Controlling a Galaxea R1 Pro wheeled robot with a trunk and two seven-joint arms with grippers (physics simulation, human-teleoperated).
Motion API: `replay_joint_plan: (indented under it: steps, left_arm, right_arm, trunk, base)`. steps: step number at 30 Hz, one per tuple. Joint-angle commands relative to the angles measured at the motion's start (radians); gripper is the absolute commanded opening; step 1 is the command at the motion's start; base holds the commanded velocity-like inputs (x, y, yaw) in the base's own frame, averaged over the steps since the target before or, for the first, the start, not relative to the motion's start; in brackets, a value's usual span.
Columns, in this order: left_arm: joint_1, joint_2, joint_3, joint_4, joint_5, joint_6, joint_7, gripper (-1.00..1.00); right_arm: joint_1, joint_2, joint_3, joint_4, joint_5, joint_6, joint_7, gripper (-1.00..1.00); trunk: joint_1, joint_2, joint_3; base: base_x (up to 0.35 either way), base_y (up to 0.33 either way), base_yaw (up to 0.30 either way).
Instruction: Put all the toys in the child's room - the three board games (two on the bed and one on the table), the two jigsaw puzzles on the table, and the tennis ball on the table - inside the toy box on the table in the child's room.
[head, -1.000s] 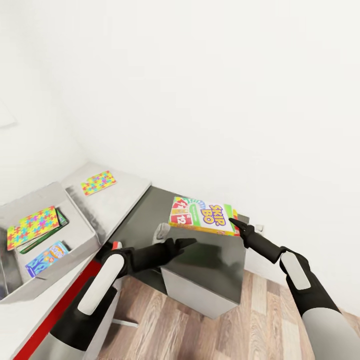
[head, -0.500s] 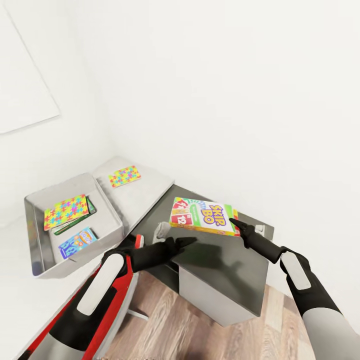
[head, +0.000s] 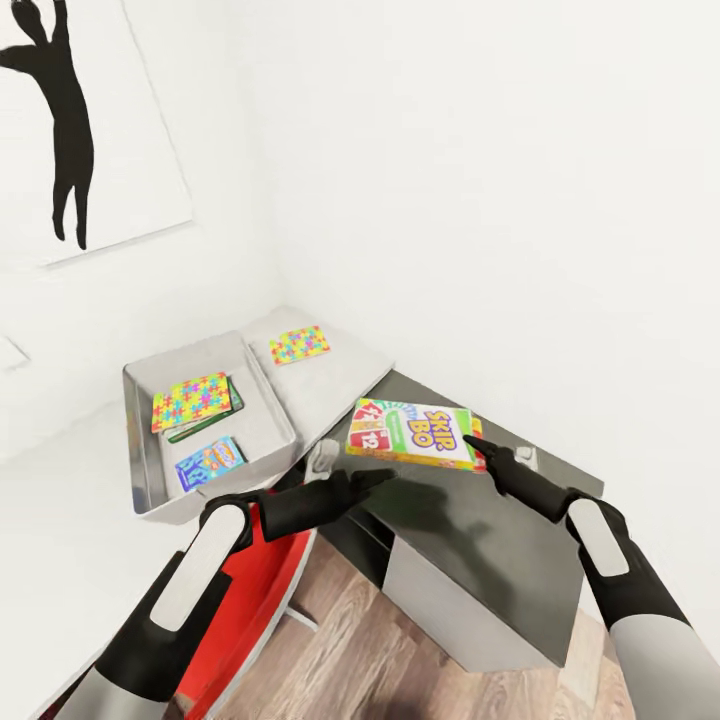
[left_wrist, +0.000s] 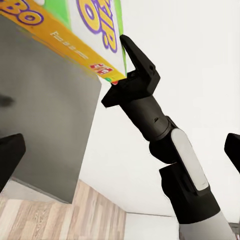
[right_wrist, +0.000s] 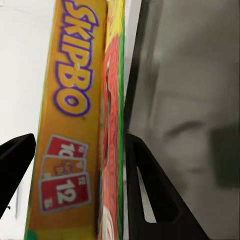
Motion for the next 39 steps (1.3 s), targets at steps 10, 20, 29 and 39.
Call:
replay_joint_plan:
  steps: [10, 20, 29, 39]
  left_arm:
    - [-0.001, -0.002, -0.003, -0.002, 0.029, 0.002, -0.007, 1.0]
    - [-0.001, -0.001, 0.008, -0.005, 0.08, 0.002, -0.044, 1.0]
    - [-0.001, 0.0, 0.108, -0.016, 0.09, 0.005, -0.058, 1.0]
    - [-0.001, 0.002, 0.217, -0.017, 0.092, 0.027, -0.061, 1.0]
  right_arm:
    - [0.0, -0.007, -0.112, -0.081, -0.007, 0.009, -0.019, -1.0]
    - [0.0, -0.008, -0.19, -0.121, -0.009, 0.009, -0.022, -1.0]
    - [0.0, -0.008, -0.203, -0.187, -0.009, 0.008, -0.034, -1.0]
    - [0.0, -0.006, -0.203, -0.247, -0.009, 0.008, -0.042, -1.0]
  trunk:
    - [0.001, -0.002, -0.002]
    - [0.001, -0.002, -0.002]
    - [0.001, -0.002, -0.002]
    - [0.001, -0.002, -0.002]
  base:
    - [0.0, 0.0, 0.198]
    - [0.0, 0.0, 0.033]
    - [0.0, 0.0, 0.005]
    - [0.0, 0.0, 0.064]
